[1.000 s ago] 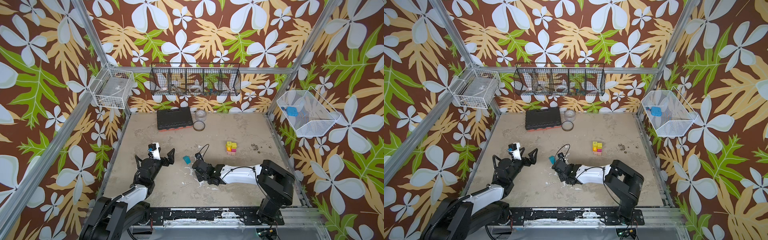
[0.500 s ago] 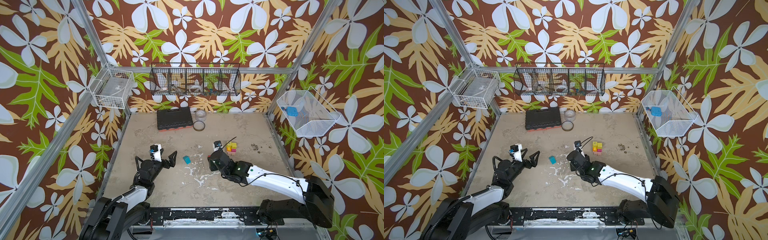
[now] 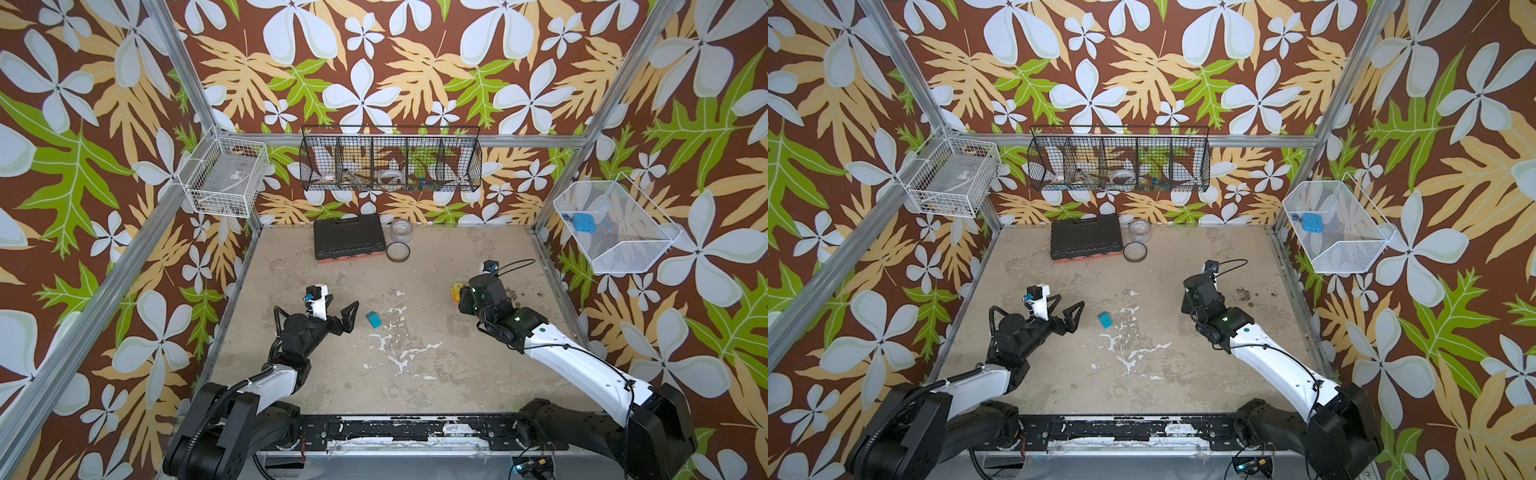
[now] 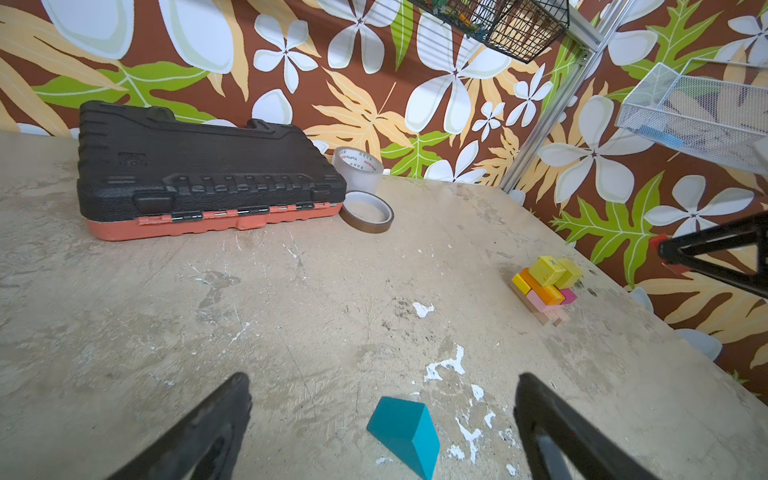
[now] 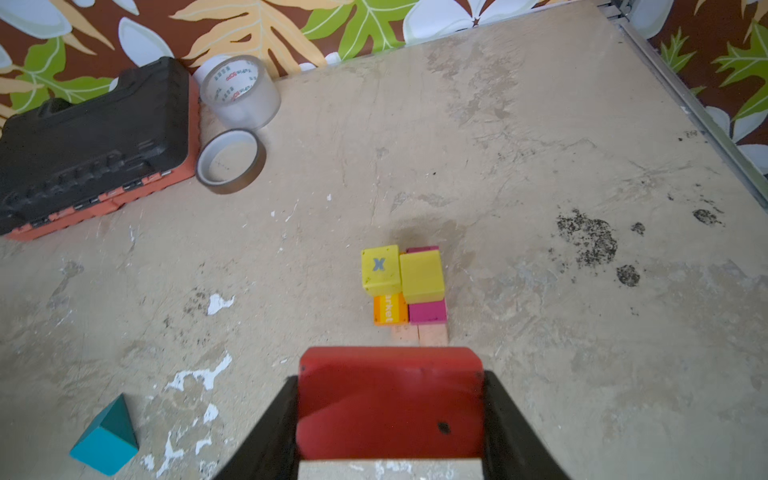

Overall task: Build the wood block tower
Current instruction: 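Lift the red block with the right gripper and carry it over the tower, then lower the red block onto the yellow cubes atop the tower with the right gripper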

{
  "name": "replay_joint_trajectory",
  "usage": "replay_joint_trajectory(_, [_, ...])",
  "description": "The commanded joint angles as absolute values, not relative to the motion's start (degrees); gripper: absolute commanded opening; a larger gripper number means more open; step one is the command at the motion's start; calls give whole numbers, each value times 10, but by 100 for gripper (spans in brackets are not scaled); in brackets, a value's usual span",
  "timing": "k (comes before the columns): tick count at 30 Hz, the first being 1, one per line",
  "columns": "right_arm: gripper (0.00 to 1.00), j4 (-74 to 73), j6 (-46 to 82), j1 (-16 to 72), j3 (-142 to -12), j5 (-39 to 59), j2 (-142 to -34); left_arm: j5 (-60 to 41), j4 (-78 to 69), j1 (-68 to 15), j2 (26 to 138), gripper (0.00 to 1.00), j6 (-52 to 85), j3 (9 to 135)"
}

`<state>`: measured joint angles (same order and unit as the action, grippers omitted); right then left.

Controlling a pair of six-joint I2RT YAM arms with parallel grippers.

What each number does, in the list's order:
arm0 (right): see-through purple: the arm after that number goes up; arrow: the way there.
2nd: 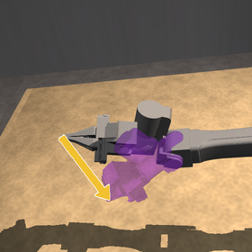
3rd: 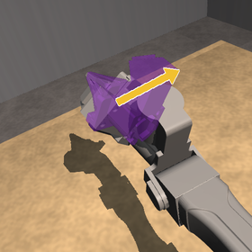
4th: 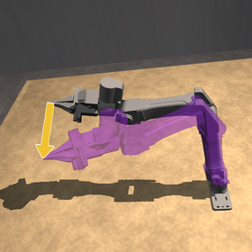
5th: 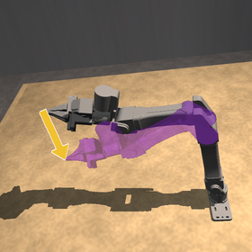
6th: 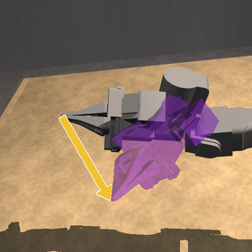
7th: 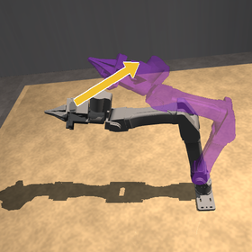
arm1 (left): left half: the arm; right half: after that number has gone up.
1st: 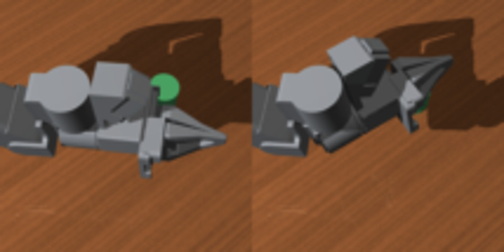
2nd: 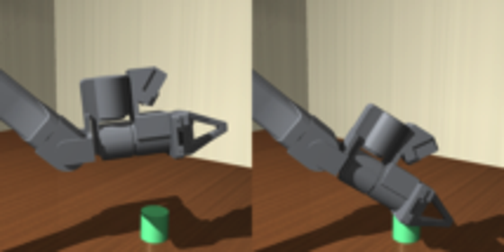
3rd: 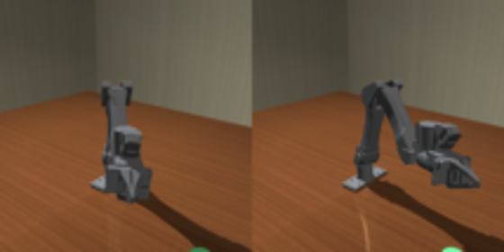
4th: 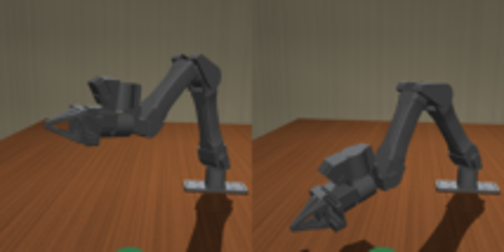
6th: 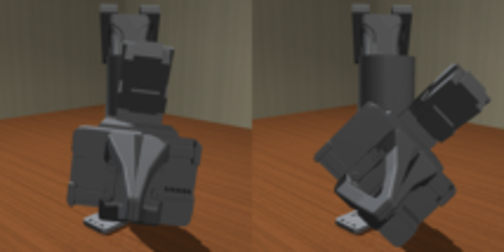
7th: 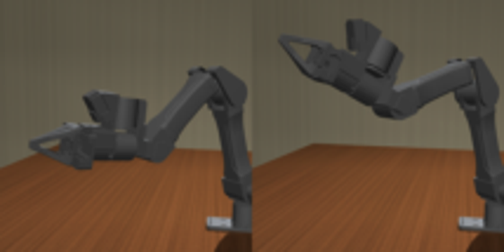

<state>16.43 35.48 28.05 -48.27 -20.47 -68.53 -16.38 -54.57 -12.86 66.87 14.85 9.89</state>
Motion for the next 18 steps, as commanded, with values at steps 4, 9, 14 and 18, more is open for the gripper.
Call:
replay_joint_trajectory(4, [20,180,340,223,-516,-166,-713,-185,-564,-117,670,100,157,100])
replay_joint_trajectory(9, [20,170,337,208,-511,-150,-722,-227,-583,-81,699,100,189,107])
replay_joint_trajectory(14, [18,172,336,207,-506,-163,-723,-230,-596,-73,698,100,194,100])
replay_joint_trajectory(18, [18,180,334,207,-512,-175,-728,-222,-596,-73,693,100,193,96])
